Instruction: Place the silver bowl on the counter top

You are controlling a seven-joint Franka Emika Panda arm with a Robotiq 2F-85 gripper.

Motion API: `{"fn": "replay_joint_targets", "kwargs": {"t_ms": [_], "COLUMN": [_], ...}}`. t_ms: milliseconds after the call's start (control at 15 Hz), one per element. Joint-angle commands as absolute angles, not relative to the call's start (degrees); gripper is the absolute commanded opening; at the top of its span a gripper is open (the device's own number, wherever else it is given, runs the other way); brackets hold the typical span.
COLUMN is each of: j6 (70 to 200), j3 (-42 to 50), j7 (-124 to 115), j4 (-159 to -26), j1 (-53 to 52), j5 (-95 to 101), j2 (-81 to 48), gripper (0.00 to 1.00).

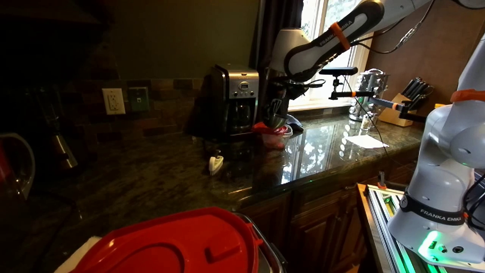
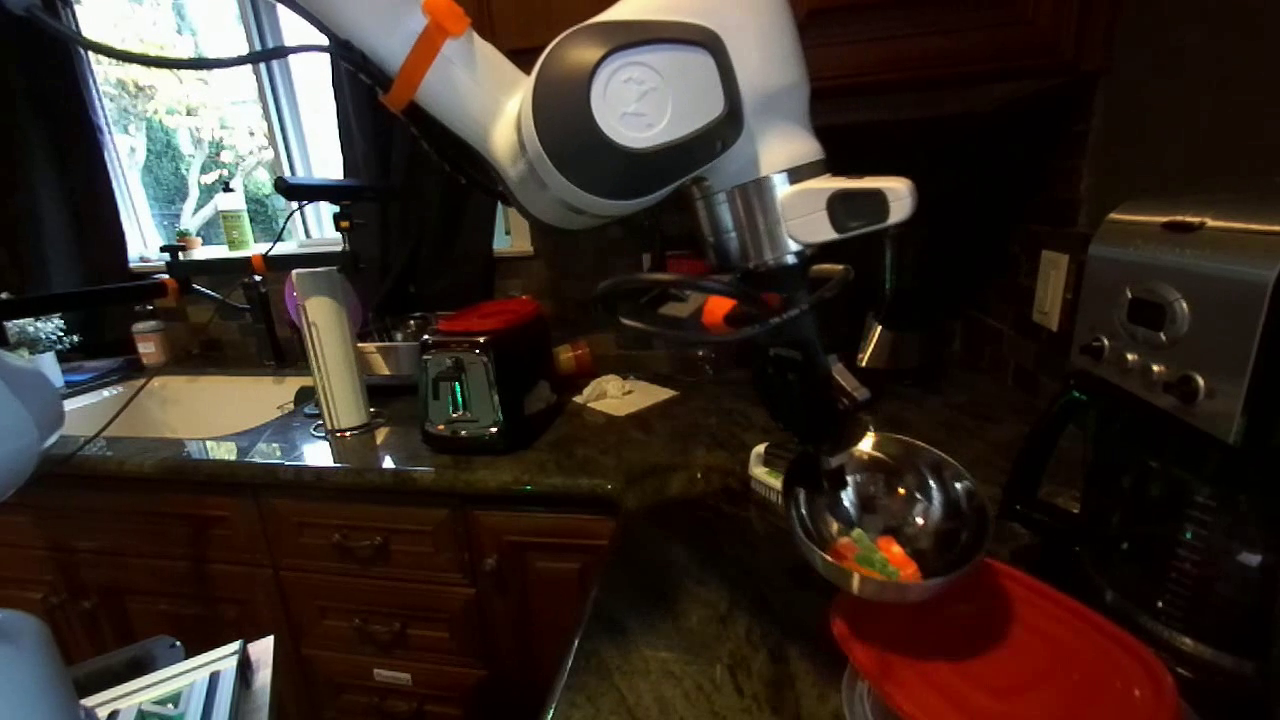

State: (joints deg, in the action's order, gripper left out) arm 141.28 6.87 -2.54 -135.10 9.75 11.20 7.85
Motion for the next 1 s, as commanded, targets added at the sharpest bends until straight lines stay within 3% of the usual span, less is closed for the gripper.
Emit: {"fn": "replay_joint_targets", "kwargs": {"t_ms": [0, 267, 333, 733, 933], "j6": [135.92, 129.45, 131.89, 132.68, 136.09], "j3": [2.22, -3.16, -1.88, -3.27, -6.28], "j7": [-2.33, -0.13, -1.94, -0.47, 1.7], "j4": [-137.89, -136.32, -136.35, -135.78, -128.34], "j1": [5.91, 0.56, 1.63, -0.06, -2.61], "j5": [15.29, 15.16, 14.01, 15.36, 19.25], "j2": [12.35, 10.38, 10.54, 9.16, 1.68], "gripper": [0.01, 0.01, 0.06, 0.01, 0.01]}}
